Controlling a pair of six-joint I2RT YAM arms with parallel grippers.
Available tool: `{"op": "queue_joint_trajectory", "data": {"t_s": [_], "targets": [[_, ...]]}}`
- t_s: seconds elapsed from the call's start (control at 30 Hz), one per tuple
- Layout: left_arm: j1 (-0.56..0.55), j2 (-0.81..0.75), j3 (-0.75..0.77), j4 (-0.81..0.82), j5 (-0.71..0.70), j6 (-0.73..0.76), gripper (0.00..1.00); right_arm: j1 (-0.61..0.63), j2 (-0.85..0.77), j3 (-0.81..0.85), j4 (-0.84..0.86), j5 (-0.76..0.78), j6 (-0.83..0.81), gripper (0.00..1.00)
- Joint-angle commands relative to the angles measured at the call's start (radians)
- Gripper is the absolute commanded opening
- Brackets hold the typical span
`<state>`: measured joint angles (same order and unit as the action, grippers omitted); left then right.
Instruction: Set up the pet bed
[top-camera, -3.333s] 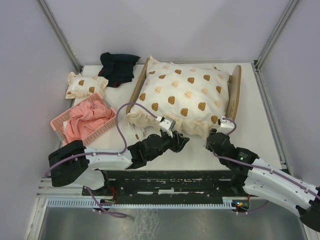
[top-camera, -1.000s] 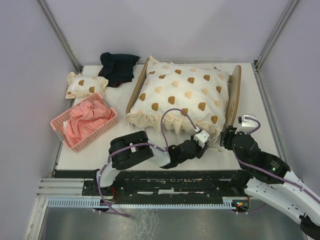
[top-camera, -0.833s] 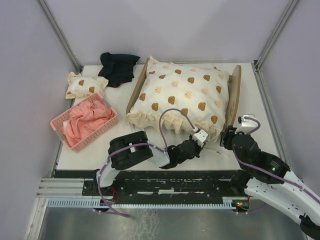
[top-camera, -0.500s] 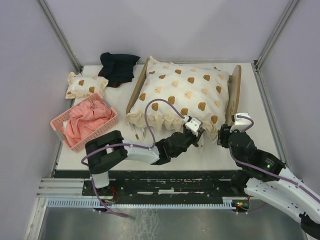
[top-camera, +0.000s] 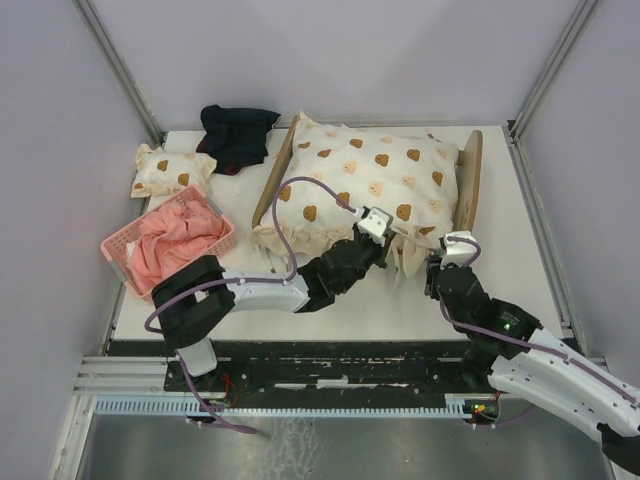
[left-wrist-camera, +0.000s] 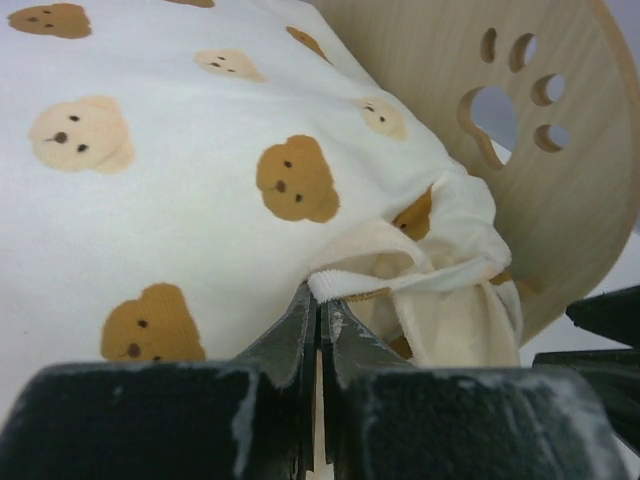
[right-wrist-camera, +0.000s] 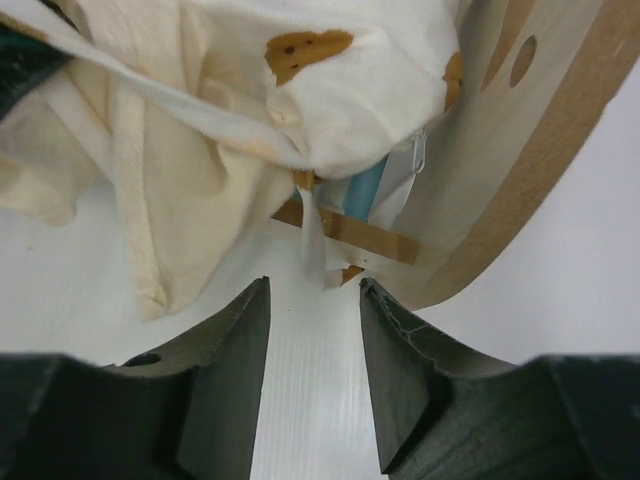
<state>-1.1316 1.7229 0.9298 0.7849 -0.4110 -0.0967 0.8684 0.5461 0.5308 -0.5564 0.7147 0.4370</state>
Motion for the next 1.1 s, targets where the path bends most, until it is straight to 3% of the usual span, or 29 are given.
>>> {"op": "queue_joint_trajectory", "data": {"t_s": [0.0,0.23,0.53,0.6,0.7,0.73,1.07], "targets": [[0.031,-0.056,0.060,-0.010,0.016,-0.027,0.03,0.000,0.054,-0.014,0.119,0.044,-0.020,0.48],[0.073,-0.057,0.085,-0.042,0.039,-0.063,0.03,-0.005,0.159,0.011,0.172,0.100,-0.037,0.45],[0.115,-0.072,0.079,-0.051,0.070,-0.118,0.03,-0.025,0.344,0.025,0.277,0.082,-0.020,0.33],[0.121,-0.072,0.082,-0.056,0.071,-0.118,0.03,-0.025,0.368,0.023,0.290,0.093,-0.019,0.27],[0.130,-0.068,0.083,-0.062,0.070,-0.116,0.03,-0.026,0.352,0.048,0.259,0.097,-0.038,0.05],[0.131,-0.066,0.083,-0.063,0.069,-0.114,0.03,-0.025,0.335,0.067,0.233,0.097,-0.048,0.02],[0.137,-0.020,0.069,-0.067,0.055,-0.106,0.03,-0.026,0.296,0.306,0.016,0.145,-0.214,0.02]]}}
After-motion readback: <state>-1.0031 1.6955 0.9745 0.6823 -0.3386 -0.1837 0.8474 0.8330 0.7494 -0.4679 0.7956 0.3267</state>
